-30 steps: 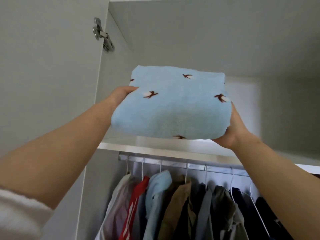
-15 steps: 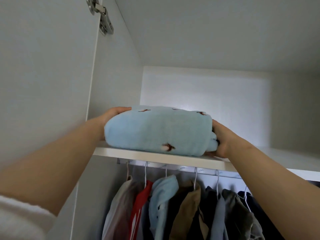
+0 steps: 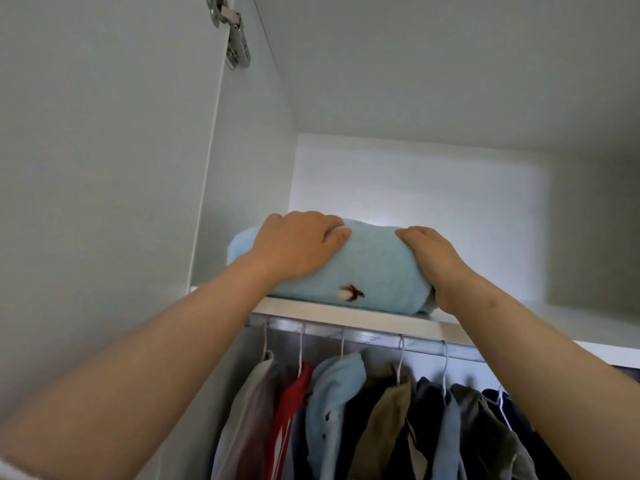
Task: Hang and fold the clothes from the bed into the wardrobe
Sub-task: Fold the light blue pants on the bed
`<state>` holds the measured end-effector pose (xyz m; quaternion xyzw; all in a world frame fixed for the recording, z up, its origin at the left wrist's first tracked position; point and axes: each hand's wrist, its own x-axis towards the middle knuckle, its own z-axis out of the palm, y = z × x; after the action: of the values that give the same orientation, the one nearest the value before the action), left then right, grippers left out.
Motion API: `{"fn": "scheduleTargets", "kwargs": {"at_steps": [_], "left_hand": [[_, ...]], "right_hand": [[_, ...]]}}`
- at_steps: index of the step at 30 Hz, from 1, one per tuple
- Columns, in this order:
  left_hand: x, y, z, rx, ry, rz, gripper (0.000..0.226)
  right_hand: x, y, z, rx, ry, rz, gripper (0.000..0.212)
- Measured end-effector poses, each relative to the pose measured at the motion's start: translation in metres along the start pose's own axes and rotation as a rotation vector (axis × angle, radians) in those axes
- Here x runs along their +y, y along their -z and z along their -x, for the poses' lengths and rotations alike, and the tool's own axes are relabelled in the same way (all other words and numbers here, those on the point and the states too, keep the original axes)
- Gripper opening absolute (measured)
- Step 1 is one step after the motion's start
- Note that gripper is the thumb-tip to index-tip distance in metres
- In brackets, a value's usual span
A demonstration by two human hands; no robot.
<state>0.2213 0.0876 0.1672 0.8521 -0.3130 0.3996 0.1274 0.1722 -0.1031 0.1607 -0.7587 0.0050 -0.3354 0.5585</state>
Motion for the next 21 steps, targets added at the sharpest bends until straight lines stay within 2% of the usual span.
{"fn": "scheduleTargets", "kwargs": {"at_steps": [5, 11, 21], "left_hand": [[-0.024, -0.011, 0.004, 0.073, 0.062, -0.072, 0.04], [-0.056, -0.022, 0.006, 0.131, 0.137, -0.056, 0.037], [-0.074, -0.035, 0.003, 0.27, 0.136, -0.006, 0.035]], "right_hand": [[0.003, -0.03, -0.006, 0.003, 0.039, 0.06, 0.034], [0.011, -0.073, -0.018, 0.024, 0.067, 0.225, 0.046], [0.011, -0.084, -0.034, -0.028, 0.026, 0.167, 0.048]]}}
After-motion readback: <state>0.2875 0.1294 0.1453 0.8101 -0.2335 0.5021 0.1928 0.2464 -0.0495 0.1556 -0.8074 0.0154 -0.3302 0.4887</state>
